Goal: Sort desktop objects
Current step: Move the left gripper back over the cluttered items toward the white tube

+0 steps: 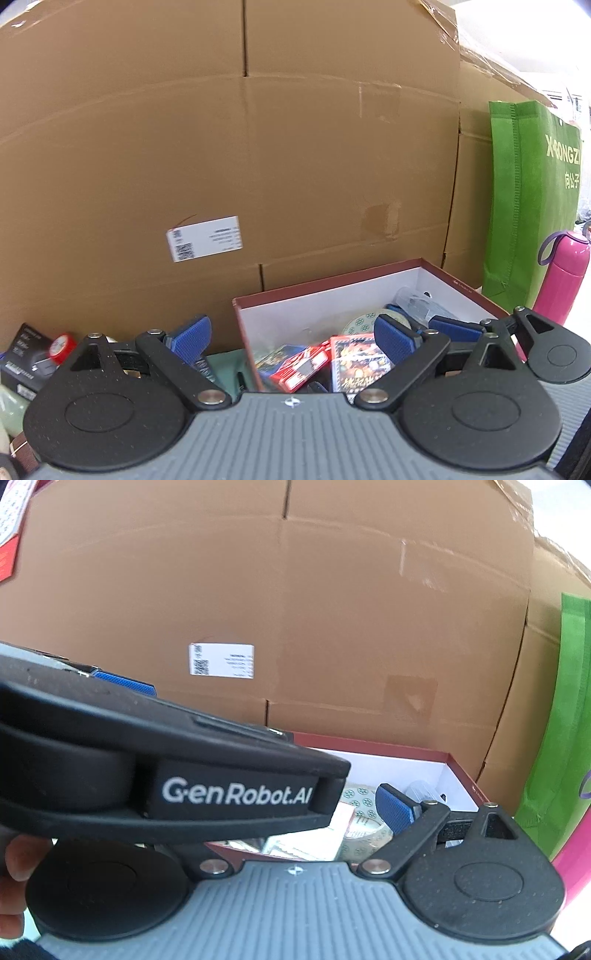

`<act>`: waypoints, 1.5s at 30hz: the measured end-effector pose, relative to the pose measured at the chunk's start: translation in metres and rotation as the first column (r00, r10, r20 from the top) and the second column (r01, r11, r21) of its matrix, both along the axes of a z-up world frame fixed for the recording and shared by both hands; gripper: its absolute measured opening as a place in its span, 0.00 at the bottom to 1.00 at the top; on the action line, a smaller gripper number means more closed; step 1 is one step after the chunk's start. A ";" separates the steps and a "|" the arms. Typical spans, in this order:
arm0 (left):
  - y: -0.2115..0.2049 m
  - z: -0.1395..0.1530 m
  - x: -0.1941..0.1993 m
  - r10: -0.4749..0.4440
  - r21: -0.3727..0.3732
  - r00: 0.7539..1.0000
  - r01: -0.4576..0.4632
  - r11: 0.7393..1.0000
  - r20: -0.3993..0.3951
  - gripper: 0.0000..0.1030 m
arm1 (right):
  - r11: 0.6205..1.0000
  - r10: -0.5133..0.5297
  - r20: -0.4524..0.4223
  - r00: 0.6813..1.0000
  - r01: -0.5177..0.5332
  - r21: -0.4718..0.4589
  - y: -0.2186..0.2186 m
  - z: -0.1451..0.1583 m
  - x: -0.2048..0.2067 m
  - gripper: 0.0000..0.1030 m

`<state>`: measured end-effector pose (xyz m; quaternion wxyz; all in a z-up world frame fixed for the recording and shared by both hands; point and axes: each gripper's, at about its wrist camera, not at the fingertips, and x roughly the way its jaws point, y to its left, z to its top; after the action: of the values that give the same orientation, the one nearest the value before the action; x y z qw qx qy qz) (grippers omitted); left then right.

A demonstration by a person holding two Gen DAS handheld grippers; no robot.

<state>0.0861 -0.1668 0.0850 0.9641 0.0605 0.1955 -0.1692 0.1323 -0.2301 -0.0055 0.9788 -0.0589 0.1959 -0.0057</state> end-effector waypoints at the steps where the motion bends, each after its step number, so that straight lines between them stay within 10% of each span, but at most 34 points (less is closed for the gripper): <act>1: 0.004 0.000 -0.003 0.008 -0.002 1.000 -0.008 1.000 0.000 0.95 | 1.000 0.007 0.003 1.000 -0.007 -0.005 0.004 0.000 -0.001 0.90; 17: 0.113 -0.044 -0.025 0.186 -0.092 0.970 -0.202 0.975 -0.158 0.95 | 0.976 0.218 -0.040 0.975 -0.217 0.013 0.051 -0.010 -0.029 0.90; 24: 0.168 -0.073 -0.002 0.302 -0.095 0.918 -0.335 0.937 -0.257 0.94 | 0.943 0.333 -0.125 0.935 -0.332 0.030 0.104 -0.032 -0.045 0.90; 34: 0.200 -0.089 0.045 0.282 -0.171 0.904 -0.349 0.921 -0.322 0.86 | 0.924 0.381 -0.160 0.910 -0.381 0.035 0.168 -0.036 -0.047 0.87; 45: 0.197 -0.094 0.087 0.236 -0.206 0.918 -0.310 0.928 -0.318 0.73 | 0.889 0.454 -0.181 0.873 -0.457 0.025 0.195 -0.058 0.000 0.58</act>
<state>0.1728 0.0303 -0.0090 0.9392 -0.1158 0.3172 -0.0624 0.1326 -0.0355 -0.0638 0.9301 -0.1128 0.2647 0.2283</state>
